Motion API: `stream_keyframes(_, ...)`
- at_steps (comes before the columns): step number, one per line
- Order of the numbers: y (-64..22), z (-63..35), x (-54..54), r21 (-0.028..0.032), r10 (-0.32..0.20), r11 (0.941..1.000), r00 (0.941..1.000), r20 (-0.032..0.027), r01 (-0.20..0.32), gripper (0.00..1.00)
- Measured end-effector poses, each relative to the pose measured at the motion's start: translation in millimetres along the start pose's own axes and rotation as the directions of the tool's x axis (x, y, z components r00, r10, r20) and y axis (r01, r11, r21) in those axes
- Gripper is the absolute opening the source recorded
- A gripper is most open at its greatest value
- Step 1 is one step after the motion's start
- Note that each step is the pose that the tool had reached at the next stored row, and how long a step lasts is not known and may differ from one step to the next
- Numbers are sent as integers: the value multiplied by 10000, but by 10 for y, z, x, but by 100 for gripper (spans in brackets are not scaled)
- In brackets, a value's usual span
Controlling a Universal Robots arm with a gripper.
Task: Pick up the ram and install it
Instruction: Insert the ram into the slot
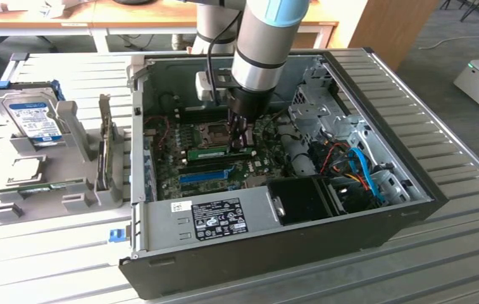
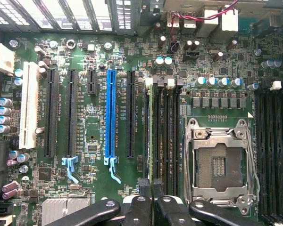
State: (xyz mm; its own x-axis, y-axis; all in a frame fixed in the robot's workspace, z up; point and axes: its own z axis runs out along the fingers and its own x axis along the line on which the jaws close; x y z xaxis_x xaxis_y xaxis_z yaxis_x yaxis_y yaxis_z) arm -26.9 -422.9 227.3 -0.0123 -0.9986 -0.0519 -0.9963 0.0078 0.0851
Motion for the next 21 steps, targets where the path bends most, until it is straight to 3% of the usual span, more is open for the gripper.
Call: stream_keyframes(21, -3, 30, 2, 1, -5, 10000, 10000, 0, 5, 13)
